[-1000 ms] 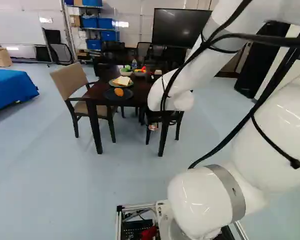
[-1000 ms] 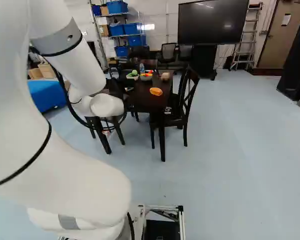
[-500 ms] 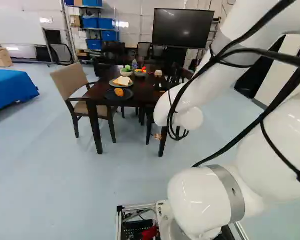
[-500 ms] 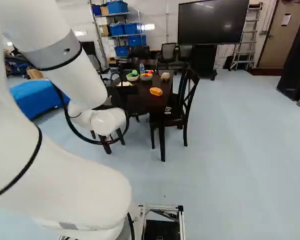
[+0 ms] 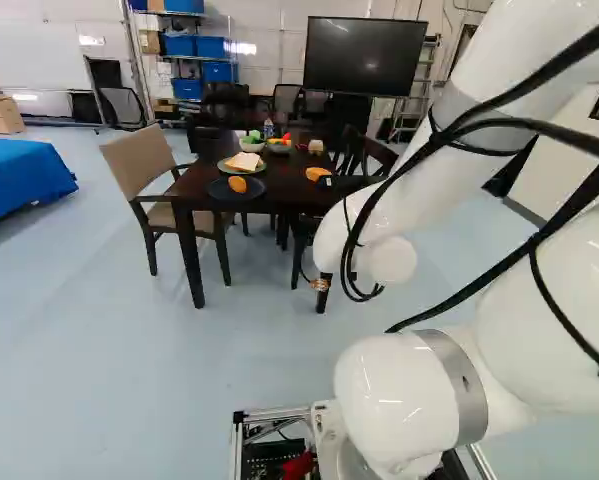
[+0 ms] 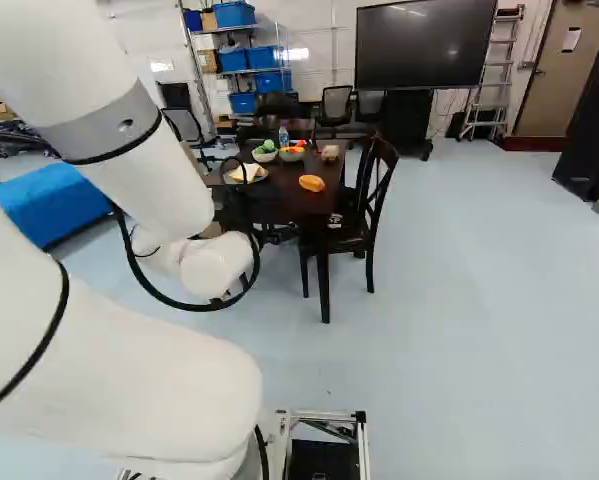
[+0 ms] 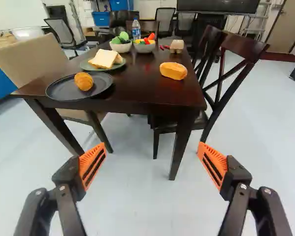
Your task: Move the croissant to the empty plate
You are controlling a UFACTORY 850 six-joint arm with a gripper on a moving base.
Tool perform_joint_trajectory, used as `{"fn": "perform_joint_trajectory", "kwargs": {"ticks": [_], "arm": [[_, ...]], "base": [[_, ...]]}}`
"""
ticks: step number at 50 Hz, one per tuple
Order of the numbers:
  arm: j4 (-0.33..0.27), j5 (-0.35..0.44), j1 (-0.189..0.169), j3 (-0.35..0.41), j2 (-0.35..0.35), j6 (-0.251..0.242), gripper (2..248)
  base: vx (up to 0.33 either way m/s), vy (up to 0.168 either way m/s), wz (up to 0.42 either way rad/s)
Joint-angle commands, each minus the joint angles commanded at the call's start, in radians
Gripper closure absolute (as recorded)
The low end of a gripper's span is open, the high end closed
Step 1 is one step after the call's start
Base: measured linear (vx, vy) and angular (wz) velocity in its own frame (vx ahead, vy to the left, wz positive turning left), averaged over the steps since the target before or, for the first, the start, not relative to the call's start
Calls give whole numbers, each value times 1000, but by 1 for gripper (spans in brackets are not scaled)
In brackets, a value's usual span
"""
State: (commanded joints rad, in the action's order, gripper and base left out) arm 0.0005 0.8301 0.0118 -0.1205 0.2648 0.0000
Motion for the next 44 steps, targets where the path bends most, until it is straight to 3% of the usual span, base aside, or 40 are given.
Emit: {"fn": "perform_joint_trajectory", "kwargs": {"ticks": [44], "arm": [[0,43,-12,33,14,0,3]], "base": [[0,0,0]]}}
